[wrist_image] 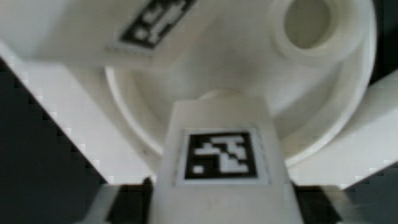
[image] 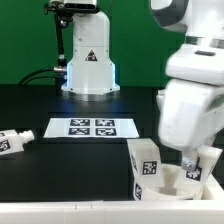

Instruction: Assemble stool

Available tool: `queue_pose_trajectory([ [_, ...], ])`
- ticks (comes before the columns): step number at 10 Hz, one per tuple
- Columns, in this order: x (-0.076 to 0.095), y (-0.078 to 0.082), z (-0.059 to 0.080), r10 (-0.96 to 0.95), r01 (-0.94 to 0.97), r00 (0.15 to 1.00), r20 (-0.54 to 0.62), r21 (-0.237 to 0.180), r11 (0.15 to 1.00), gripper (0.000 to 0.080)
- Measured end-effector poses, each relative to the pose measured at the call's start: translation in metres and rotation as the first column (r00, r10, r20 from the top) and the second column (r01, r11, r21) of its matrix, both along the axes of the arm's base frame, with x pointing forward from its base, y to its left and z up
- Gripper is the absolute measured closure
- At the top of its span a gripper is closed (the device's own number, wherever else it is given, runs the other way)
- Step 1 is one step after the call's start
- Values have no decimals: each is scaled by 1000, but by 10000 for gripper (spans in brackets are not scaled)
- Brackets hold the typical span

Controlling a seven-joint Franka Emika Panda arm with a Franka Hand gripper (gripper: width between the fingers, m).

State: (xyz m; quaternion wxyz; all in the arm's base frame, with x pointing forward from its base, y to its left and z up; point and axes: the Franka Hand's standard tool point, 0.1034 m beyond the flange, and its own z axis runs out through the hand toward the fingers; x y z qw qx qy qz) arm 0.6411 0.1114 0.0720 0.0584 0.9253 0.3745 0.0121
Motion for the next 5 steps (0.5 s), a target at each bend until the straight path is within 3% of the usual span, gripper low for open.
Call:
queue_pose_trajectory([
  [1, 3, -3, 1, -133, 133, 991, 15, 11, 991, 463],
  [3, 1, -5, 3, -474, 473, 880, 19, 46, 880, 463],
  [5, 0, -7, -1, -495, 492, 867, 61, 56, 869, 463],
])
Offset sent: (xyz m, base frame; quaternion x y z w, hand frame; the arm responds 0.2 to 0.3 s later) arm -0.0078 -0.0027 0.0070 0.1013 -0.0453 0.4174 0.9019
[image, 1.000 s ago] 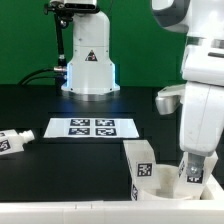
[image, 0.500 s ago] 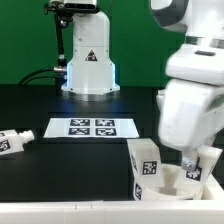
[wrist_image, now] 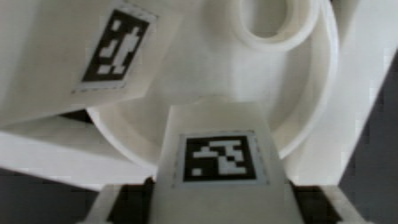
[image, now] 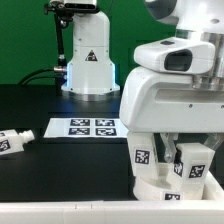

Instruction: Assemble stool

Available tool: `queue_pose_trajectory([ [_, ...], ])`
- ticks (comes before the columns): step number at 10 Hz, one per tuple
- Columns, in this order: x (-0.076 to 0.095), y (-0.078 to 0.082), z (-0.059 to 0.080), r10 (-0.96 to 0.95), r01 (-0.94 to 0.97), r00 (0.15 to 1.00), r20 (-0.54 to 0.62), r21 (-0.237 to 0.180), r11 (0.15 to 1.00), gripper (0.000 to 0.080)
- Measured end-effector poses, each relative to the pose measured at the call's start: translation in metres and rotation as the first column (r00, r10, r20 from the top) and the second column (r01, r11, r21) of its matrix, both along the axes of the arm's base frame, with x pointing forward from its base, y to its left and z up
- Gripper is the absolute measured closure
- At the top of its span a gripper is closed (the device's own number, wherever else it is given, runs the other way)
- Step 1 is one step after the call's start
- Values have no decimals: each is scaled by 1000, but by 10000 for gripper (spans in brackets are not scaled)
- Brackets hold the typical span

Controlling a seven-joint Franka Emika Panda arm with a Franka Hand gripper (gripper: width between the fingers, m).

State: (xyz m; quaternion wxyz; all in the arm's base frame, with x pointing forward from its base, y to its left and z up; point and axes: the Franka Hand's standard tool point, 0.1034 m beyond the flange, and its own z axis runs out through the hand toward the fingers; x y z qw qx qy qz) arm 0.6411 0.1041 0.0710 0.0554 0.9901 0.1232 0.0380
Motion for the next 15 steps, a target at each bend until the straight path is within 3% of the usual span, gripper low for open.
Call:
queue_pose_trajectory([
  [3, -1, -4, -1, -195, 194, 981, 9, 17, 981, 463],
  [4, 2, -11, 0, -346, 346, 938, 6, 46, 937, 463],
  [7, 4, -28, -1, -723, 720, 690, -18, 122, 684, 463],
  [8, 4, -28, -2, -731, 726, 683, 7, 109, 679, 463],
  [9, 5, -21, 0, -656, 653, 750, 84, 62, 755, 463],
  [10, 4, -23, 1, -711, 707, 698, 81, 76, 703, 463],
  [12, 5, -29, 1, -829, 822, 554, 75, 108, 559, 463],
  [13, 2, -35, -1, -914, 905, 402, 57, 127, 406, 463],
  [15, -4, -45, -6, -983, 971, 184, 23, 149, 185, 463],
])
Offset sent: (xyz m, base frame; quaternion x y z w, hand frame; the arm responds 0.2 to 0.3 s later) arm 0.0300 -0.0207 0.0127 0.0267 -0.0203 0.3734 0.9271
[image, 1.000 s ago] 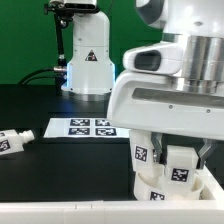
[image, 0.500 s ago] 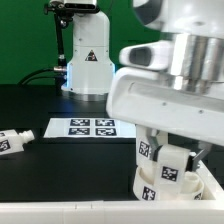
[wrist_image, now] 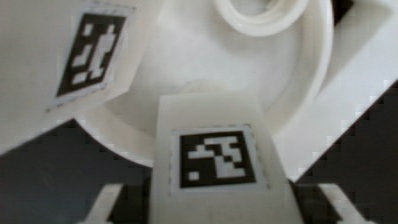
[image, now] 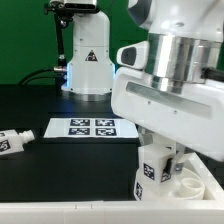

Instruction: Assemble stool

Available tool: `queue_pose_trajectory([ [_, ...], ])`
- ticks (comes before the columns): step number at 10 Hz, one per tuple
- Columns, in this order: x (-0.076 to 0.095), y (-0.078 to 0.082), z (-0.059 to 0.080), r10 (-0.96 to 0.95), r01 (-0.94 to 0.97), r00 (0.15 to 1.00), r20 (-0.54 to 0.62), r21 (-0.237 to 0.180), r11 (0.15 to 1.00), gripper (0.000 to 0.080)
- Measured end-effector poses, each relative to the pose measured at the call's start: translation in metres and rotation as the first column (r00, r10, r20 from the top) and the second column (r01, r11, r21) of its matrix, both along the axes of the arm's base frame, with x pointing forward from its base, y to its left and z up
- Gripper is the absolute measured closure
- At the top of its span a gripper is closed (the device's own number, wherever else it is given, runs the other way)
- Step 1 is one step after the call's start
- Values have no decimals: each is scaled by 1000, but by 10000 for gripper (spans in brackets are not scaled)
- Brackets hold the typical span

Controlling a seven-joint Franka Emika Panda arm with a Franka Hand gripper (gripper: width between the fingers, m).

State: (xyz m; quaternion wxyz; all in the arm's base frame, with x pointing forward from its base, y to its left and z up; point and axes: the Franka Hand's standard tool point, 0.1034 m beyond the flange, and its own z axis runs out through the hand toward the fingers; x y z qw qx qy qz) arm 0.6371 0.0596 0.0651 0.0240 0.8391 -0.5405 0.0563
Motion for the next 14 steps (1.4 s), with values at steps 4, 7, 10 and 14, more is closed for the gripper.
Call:
queue_pose_trajectory([
  [4, -4, -3, -2, -121, 120, 993, 5, 10, 993, 453],
  [7, -4, -8, 10, -66, 66, 998, 21, 27, 997, 171],
  [10, -6, -28, 62, -16, 13, 999, 49, 67, 998, 151],
  [14, -6, -26, 54, -9, 6, 999, 44, 60, 998, 151],
])
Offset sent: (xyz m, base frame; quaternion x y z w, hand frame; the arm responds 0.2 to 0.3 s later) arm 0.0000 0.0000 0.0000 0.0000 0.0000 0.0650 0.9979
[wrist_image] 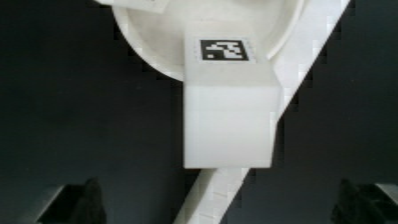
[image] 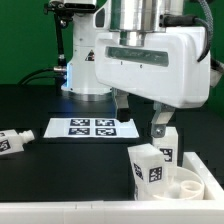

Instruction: Assemble stool

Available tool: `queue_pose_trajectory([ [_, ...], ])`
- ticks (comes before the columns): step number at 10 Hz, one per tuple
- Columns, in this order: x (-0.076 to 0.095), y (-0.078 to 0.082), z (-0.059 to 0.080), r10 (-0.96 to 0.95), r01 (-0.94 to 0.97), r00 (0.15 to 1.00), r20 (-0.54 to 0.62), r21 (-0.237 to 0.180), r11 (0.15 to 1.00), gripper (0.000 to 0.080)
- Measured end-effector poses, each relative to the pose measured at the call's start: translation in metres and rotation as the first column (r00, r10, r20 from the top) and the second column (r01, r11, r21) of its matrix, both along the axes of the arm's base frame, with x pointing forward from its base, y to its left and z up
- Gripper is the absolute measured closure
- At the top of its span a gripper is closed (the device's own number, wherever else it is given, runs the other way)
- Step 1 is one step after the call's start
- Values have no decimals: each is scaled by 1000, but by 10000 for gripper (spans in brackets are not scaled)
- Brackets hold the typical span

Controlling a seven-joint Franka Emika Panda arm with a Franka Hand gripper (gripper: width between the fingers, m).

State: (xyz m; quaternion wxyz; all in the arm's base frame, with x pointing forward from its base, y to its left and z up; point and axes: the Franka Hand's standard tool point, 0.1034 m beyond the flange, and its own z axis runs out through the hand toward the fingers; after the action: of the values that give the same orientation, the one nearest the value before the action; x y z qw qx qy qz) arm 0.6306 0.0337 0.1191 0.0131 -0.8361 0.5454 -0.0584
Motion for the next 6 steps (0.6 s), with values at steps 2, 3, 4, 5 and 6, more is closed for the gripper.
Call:
queue_pose_trajectory([
  [2, -11, -22, 2, 46, -47, 998, 33, 20, 999, 151],
  [3, -28, -40, 4, 57, -58, 998, 31, 34, 998, 151],
  [4, -44, -58, 5, 58, -60, 998, 27, 55, 997, 151],
  [5, -49, -67, 2, 34, -35, 999, 20, 63, 997, 151],
  [6, -46, -61, -1, 50, -51, 999, 15, 49, 997, 151],
])
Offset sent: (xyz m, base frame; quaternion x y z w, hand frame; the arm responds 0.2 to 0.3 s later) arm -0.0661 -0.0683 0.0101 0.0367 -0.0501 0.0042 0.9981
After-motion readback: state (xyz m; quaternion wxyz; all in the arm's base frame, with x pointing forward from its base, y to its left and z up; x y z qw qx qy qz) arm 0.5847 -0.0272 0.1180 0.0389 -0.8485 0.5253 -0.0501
